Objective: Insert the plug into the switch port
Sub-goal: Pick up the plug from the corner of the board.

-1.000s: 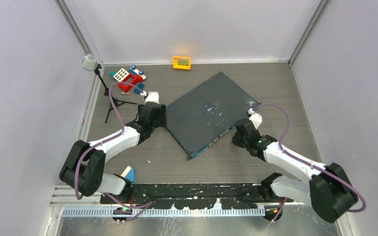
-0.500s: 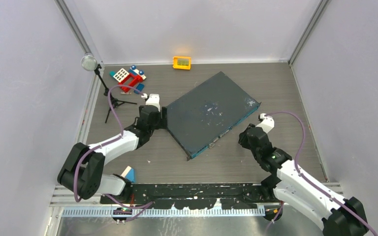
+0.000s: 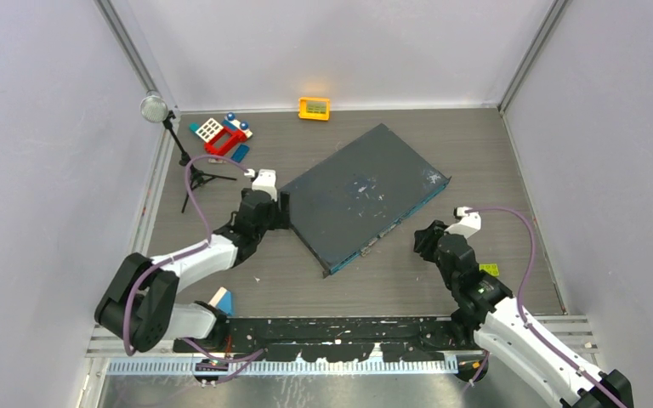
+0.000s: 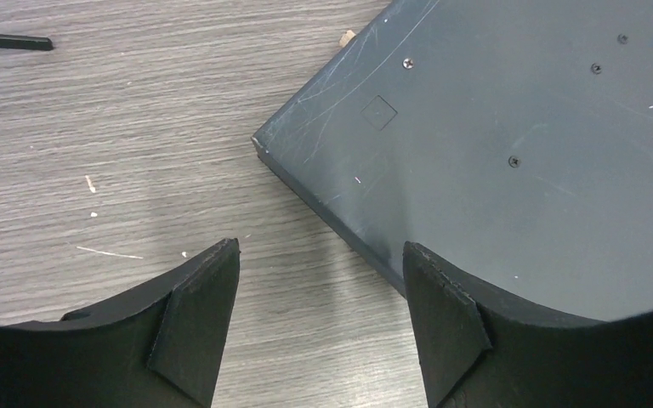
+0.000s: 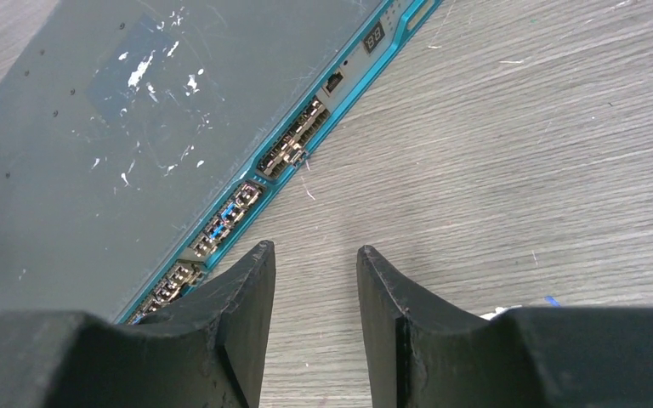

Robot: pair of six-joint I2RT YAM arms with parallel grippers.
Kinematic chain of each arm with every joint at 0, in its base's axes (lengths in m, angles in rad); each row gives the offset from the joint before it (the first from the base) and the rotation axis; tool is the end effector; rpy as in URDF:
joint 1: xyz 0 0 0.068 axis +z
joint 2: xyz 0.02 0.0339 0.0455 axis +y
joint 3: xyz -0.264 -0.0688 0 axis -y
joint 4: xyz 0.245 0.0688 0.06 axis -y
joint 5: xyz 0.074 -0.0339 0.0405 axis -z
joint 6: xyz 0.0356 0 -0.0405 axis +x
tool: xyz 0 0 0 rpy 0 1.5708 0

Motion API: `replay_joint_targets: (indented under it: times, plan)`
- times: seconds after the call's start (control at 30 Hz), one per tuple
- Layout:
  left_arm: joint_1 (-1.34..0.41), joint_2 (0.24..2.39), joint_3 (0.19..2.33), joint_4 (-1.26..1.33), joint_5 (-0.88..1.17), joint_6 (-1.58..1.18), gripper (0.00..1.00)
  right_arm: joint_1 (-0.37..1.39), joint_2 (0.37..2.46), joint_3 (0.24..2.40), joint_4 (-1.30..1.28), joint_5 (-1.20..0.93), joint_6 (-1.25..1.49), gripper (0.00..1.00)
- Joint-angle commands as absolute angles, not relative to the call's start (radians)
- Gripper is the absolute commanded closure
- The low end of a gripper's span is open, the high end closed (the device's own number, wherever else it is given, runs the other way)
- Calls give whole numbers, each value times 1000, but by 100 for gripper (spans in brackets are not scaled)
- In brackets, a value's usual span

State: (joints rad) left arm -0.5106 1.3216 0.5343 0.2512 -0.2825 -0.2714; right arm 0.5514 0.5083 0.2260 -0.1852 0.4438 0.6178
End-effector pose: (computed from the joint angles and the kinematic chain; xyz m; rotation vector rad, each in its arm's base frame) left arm 0.2346 -0.1200 0.1829 0.0811 2.0868 -0.1778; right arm 0.1240 0.0583 0.1835 0.3411 1.9732 0.3004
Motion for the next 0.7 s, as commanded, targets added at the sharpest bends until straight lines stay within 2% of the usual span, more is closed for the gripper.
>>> replay_joint_targets:
  times: [0.0,0.1,0.3,0.57,0.67]
  plan:
    - [-515,1205,551,187,-303,-306,28,548,510,230,-120,458,594,54]
    - [-518,1124,525,97,-323,-322,27,549,532,235,-112,425,582,54]
    - [-517,1005,410,143,-308,-340,26,548,559,232,-74,340,547,54]
    - [-517,1070,439,152,-311,-337,27,549,484,208,-74,339,544,53]
    - [-517,1068,442,152,-317,-335,27,549,420,185,-80,341,546,49]
